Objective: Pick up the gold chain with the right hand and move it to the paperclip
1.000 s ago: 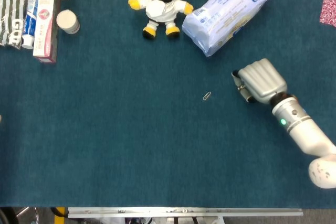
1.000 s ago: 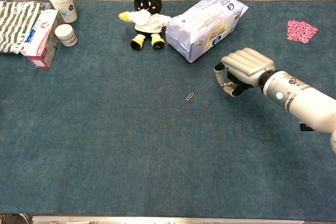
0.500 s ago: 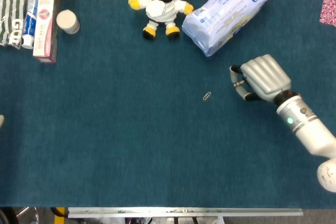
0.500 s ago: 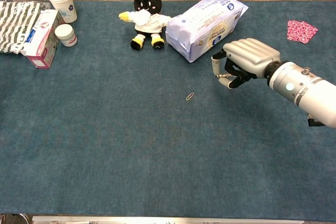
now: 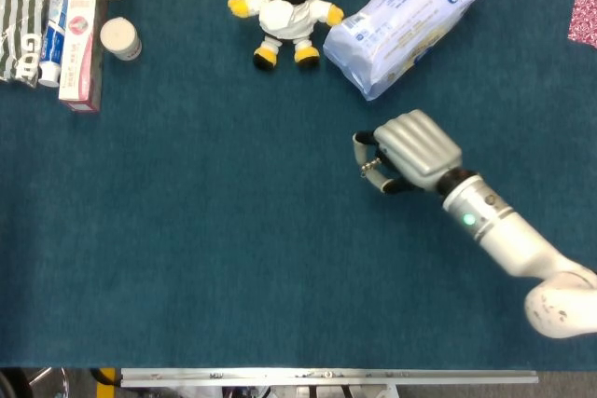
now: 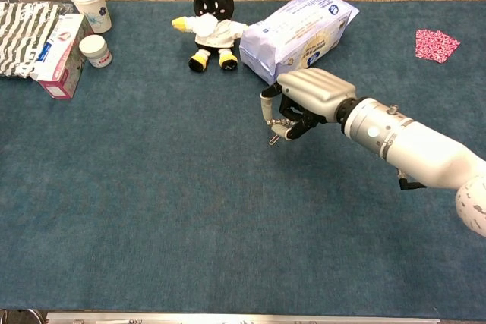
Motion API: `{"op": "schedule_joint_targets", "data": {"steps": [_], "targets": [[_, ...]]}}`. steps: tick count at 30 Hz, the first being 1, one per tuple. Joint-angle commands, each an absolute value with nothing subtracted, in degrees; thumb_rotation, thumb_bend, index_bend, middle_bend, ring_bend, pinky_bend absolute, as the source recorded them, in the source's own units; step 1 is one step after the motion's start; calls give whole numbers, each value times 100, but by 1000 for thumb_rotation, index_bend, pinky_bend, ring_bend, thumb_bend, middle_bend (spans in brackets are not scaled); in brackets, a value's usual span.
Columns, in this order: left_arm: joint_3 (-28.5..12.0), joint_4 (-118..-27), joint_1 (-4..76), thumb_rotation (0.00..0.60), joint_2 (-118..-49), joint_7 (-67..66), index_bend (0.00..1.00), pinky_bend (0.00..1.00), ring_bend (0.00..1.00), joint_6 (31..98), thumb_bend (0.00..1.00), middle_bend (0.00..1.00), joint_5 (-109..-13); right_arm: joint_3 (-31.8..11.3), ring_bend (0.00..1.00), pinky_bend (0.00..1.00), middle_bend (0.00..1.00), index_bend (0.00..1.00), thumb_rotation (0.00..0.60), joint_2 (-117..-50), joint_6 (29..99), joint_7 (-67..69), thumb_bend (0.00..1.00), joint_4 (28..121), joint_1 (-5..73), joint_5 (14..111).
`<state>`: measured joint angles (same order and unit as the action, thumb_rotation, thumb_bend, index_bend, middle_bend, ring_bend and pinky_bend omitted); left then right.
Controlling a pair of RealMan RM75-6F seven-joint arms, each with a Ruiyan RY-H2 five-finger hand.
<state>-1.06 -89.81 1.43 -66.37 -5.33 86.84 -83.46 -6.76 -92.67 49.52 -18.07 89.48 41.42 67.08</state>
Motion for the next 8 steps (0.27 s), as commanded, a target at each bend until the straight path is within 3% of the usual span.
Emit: {"op": "schedule_joint_targets", "data": {"steps": [1, 8], "targets": [[-93, -8951, 100, 600, -6639, -488, 0, 0, 37, 8709, 183, 86, -8326, -679, 1000, 1000, 961, 724, 600, -9475, 4838, -1827, 433, 8809, 4253, 6675], [-95, -8911, 82, 600, -6650, -441, 0, 0, 37, 8722, 183, 86, -8352, -660, 1000, 1000, 961, 724, 600, -9618, 4837, -1813, 432, 8765, 4320, 6722]]}}
